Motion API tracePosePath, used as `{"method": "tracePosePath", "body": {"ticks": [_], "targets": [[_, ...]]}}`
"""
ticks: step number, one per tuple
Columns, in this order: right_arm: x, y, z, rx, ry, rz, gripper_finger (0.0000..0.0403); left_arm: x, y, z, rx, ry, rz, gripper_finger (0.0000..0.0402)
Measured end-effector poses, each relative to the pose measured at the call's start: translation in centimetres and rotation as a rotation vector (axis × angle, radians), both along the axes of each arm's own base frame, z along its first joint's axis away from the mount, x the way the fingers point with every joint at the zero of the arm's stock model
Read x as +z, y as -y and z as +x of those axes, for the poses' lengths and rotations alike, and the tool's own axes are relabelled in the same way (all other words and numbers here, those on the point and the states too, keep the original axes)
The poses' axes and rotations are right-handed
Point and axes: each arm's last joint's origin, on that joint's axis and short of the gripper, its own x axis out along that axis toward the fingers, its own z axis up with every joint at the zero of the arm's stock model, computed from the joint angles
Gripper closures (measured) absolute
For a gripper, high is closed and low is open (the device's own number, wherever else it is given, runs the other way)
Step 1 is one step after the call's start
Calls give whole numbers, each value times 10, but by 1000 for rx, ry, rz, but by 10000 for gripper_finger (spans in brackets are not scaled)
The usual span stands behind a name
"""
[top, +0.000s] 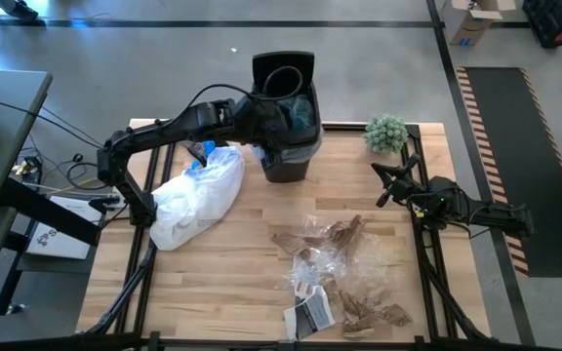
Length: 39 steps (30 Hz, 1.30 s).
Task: Place trash/remove bag and relplace
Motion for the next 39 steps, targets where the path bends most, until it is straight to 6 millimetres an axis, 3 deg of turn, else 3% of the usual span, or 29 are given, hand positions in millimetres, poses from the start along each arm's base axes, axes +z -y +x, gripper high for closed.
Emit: {"method": "tracePosePath", "body": {"ticks": [6, 18, 23, 33, 39], "targets": [[0, 0, 0, 0, 0, 0, 402, 3, 0, -2, -1, 13, 14, 296], [0, 0, 0, 2, 0, 0, 402, 11, 4, -1, -30, 57, 67, 297], [0, 0, 0, 2, 1, 0, 402, 16, 17, 3, -61, 54, 153, 297], [0, 0, 0, 4, 1, 0, 402, 47, 40, 2, -96, 122, 278, 297], [0, 0, 0, 4, 0, 0, 402, 43, 42, 1, -129, 81, 250, 297]]}}
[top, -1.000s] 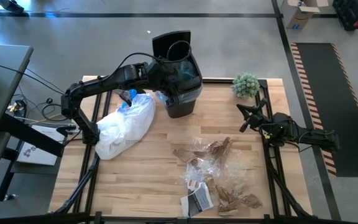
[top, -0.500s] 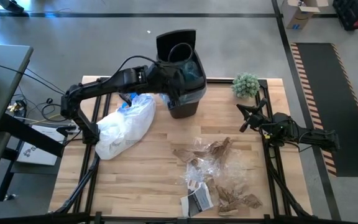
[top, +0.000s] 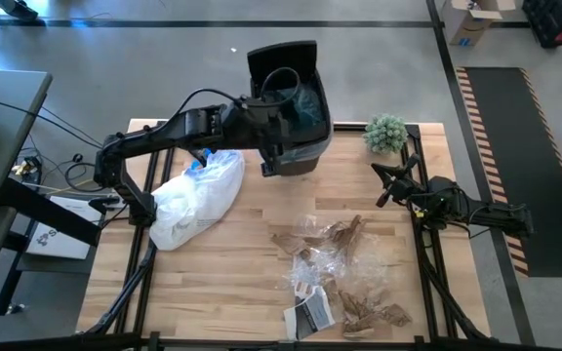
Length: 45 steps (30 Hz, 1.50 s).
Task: Place trash/remove bag and relplace
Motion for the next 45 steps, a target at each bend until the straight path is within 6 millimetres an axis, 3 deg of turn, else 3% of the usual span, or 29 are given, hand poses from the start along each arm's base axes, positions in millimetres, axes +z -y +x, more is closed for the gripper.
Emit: {"method": "tracePosePath", "body": {"ticks": [24, 29, 33, 37, 41, 45], "targets": [[0, 0, 0, 0, 0, 0, 402, 4, 0, 3, 13, 49, 22, 298], [0, 0, 0, 0, 0, 0, 402, 13, 10, 7, -22, 139, 40, 298], [0, 0, 0, 0, 0, 0, 402, 33, 36, 5, -135, 220, 29, 298], [0, 0, 0, 1, 0, 0, 402, 42, 78, -1, -258, 228, 8, 298], [0, 0, 0, 1, 0, 0, 402, 34, 132, -12, -309, 158, -75, 298], [0, 0, 0, 2, 0, 0, 402, 10, 187, -31, -228, 62, -200, 298]]}}
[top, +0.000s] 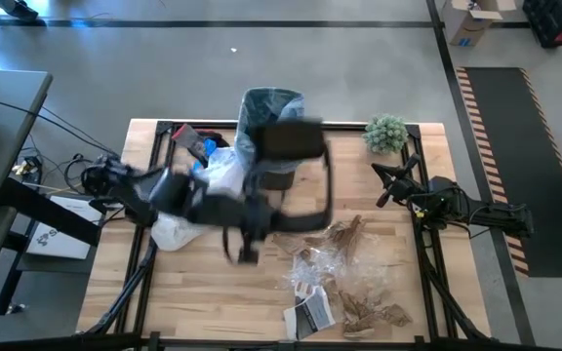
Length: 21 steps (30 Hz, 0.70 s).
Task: Place trash/remove bag and relplace
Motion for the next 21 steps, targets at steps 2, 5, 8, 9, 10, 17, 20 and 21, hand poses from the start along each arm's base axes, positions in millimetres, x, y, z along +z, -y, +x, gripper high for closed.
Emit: {"method": "tracePosePath", "body": {"ticks": [2, 5, 8, 9, 10, 17, 20, 21], "targets": [[0, 0, 0, 0, 0, 0, 402, -16, 28, -11, 52, -41, -86, 298], [0, 0, 0, 0, 0, 0, 402, -42, 69, -29, 125, -69, -228, 298], [0, 0, 0, 2, 0, 0, 402, -75, 104, -44, 214, -102, -348, 298], [0, 0, 0, 2, 0, 0, 402, -89, 115, -49, 239, -119, -375, 298], [0, 0, 0, 2, 0, 0, 402, -101, 126, -52, 255, -130, -400, 298], [0, 0, 0, 4, 0, 0, 402, -186, 182, -55, 285, -325, -459, 298], [0, 0, 0, 5, 0, 0, 402, -218, 193, -53, 295, -459, -439, 289], [0, 0, 0, 5, 0, 0, 402, -227, 196, -53, 296, -501, -431, 288]]}}
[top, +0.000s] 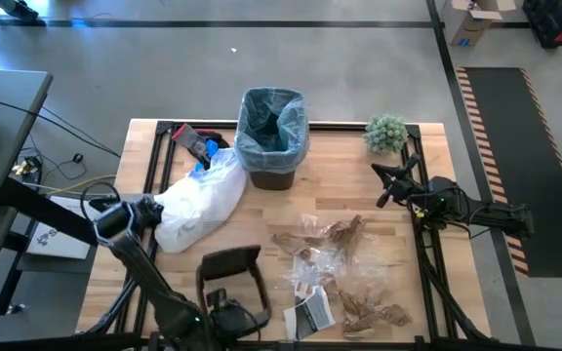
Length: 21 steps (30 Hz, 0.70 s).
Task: Place trash/remove bag and relplace
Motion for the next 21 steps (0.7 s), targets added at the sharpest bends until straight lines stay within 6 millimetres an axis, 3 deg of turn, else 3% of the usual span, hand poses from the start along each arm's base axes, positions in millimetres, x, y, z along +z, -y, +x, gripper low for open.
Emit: {"method": "tracePosePath", "body": {"ticks": [4, 8, 15, 21], "targets": [[0, 0, 0, 1, 0, 0, 402, -28, 11, -5, -57, -161, -24, 286], [0, 0, 0, 1, 0, 0, 402, -41, 21, -14, -143, -291, -66, 284], [0, 0, 0, 1, 0, 0, 402, -49, 28, -37, -344, -488, -61, 260], [0, 0, 0, 1, 0, 0, 402, -45, 18, -57, -231, -618, 47, 218]]}}
